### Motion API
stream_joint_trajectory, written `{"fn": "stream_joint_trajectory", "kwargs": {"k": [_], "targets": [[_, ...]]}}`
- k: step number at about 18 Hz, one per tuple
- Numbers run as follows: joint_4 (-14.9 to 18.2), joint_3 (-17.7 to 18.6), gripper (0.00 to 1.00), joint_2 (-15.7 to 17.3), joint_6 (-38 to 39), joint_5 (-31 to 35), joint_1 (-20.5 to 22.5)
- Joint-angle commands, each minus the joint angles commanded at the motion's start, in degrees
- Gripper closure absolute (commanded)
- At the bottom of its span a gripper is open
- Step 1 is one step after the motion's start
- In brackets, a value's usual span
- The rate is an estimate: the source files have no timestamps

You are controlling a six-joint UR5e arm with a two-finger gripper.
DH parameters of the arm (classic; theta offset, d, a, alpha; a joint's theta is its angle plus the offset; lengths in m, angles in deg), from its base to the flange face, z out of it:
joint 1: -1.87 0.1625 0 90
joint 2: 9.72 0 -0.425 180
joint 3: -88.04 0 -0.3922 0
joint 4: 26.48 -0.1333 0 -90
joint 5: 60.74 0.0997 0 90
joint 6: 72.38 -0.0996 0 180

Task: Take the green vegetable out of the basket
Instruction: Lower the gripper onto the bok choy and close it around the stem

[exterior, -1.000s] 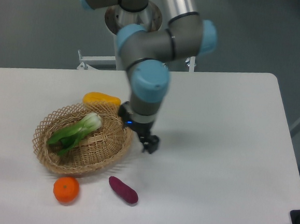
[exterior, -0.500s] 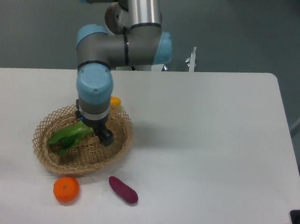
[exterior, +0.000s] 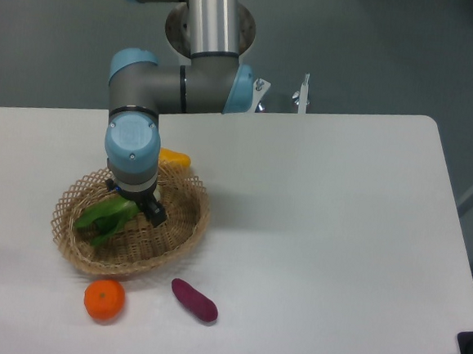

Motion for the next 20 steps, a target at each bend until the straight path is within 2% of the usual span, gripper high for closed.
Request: {"fn": "stream_joint_trajectory", "kwargs": {"k": [6, 16, 17, 20], "targets": [[-0.09, 0.00, 0.02, -1.32, -0.08, 0.26, -0.88], [1.14, -0.61, 0.94, -0.44, 0.18, 0.18, -0.62], [1.49, -0.70, 0.99, -0.27, 0.27, 0.00, -0.53], [3.77, -1.84, 0.99, 0.78, 0.09, -0.09, 0.61]]}}
